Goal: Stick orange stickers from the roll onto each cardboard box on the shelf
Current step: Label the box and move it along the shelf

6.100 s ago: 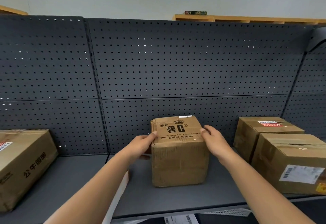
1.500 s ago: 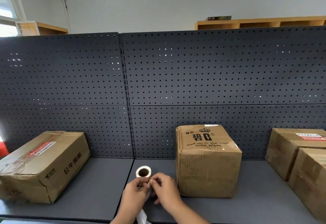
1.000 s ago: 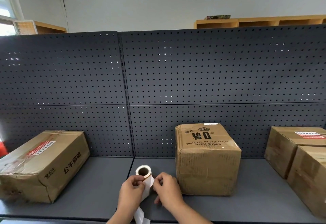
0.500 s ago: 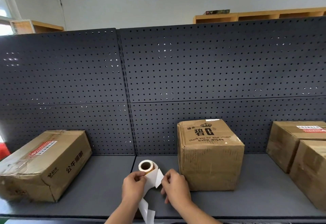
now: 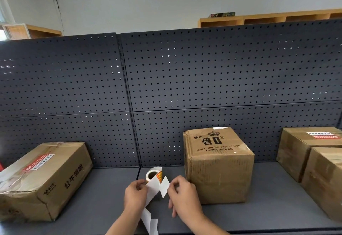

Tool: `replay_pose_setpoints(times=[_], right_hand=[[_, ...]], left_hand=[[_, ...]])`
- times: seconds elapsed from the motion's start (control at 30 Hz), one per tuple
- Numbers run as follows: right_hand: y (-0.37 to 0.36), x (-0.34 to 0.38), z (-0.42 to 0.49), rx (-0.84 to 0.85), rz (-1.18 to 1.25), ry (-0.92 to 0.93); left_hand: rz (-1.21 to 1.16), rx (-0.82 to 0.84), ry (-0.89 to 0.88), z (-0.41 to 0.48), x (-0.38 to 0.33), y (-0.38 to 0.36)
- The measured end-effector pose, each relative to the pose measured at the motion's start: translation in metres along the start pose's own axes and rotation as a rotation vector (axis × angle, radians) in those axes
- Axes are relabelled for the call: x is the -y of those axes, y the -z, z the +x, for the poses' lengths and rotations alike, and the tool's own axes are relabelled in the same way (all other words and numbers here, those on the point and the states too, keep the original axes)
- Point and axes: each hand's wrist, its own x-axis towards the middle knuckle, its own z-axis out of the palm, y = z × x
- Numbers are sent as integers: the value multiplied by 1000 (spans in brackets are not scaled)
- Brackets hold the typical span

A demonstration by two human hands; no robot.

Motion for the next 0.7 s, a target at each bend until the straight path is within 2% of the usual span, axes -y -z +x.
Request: replay_pose_setpoints(times=[0.3,0.43,0.47,0.53,0.6,0.63,0.7], right_hand=[[6,12,-1,-37,43,34],[1,10,0,-43,46,40],[0,9,0,-49,46,41],[-1,8,-3,-57,46,51],[-2,7,-5,-60,32,79],[-3,6,-5,-66,9,103],[-6,3,-3,-93,-75,168]], left_hand=[[106,15,-69,-17,0,10],[430,-104,-247,-35,6,8],[447,-137,-308,-42,5,6],[413,-195,-434,-57,1,2],[327,-167,-515,-71,-7,1],[215,-96,-504,-76,-10,0],[-85,132,-363,-84,-19,-2]])
